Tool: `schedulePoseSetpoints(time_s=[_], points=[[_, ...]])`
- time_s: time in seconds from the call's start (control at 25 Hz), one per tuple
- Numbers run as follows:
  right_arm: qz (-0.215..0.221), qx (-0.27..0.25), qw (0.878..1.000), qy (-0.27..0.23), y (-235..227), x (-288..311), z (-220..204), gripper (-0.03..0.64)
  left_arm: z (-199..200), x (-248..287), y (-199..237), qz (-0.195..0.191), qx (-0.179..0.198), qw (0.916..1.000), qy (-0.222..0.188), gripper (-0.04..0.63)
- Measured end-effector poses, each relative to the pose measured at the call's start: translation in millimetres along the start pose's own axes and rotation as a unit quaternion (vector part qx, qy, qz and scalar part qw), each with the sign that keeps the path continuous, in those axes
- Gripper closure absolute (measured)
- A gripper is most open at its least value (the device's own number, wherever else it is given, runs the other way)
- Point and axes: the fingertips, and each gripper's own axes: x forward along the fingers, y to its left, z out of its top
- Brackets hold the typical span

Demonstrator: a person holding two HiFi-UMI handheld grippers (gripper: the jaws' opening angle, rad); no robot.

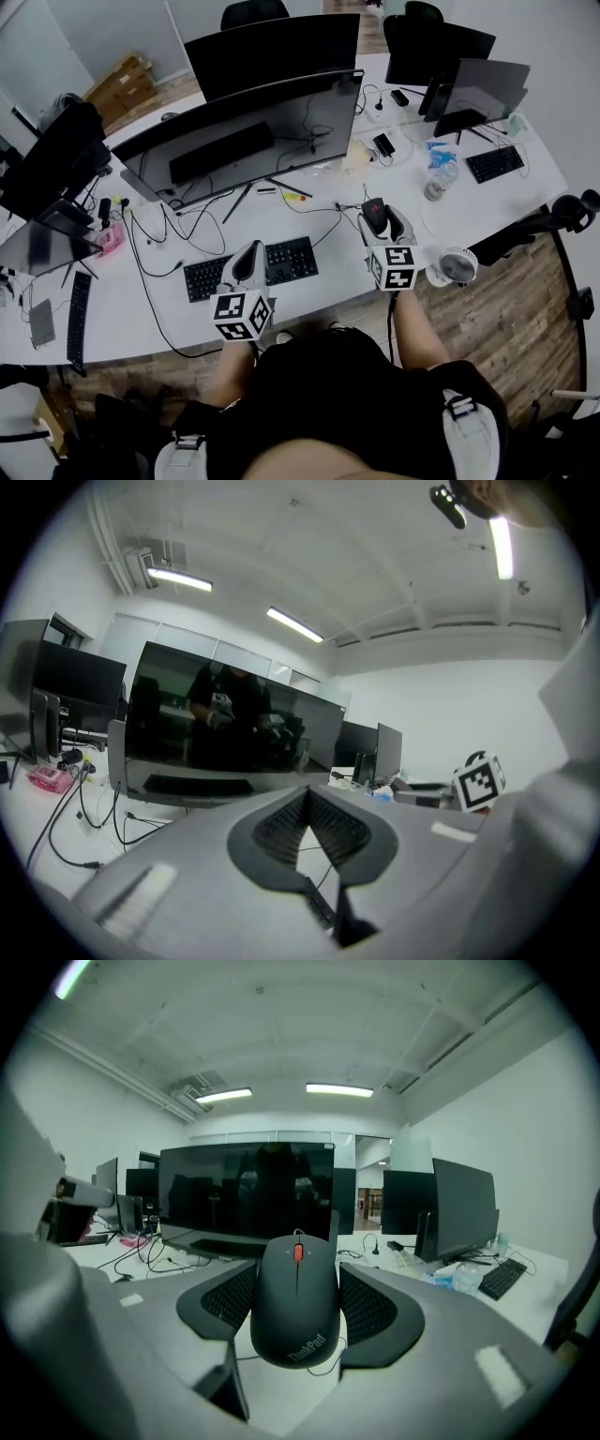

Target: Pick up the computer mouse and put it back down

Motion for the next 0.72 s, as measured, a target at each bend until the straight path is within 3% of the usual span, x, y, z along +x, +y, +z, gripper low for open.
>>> schedulePoseSetpoints(time_s=[0.32,0.72], points=[[0.000,-0.009,0.994,0.105,2.2,27.0,-100.5,0.348,-1.5,-4.6,2.3,0.008,0.006,0.9999,0.006,0.543],[0.019,-0.023,0.969,0.246,17.6,37.8,-215.5,0.347,-8.3,-13.8,10.1,0.025,0.007,0.9995,0.016,0.543]])
